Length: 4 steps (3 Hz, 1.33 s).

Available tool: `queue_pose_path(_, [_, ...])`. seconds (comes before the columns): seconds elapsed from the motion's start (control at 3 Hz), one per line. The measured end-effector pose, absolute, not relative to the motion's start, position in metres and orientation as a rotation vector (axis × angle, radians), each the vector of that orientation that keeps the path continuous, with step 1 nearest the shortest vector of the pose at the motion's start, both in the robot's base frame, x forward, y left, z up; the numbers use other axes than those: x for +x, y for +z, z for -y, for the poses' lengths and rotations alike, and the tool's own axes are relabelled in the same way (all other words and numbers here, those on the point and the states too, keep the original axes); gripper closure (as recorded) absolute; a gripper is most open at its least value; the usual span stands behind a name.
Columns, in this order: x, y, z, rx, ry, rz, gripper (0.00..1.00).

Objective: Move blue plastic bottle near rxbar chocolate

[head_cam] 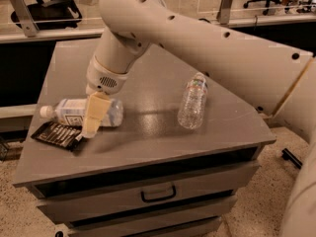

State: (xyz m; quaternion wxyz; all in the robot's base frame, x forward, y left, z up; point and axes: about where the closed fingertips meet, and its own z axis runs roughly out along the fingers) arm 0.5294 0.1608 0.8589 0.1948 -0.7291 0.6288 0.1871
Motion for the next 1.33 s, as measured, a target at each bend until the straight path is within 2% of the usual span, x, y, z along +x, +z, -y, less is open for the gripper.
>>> queue_pose_path(0.67, [0.531, 0.863, -0.153, -2.018, 0.547, -1.75, 0.0])
queue_pose_path(1.33, [0.54, 0.891, -0.106, -1.897, 0.574, -1.732, 0.0])
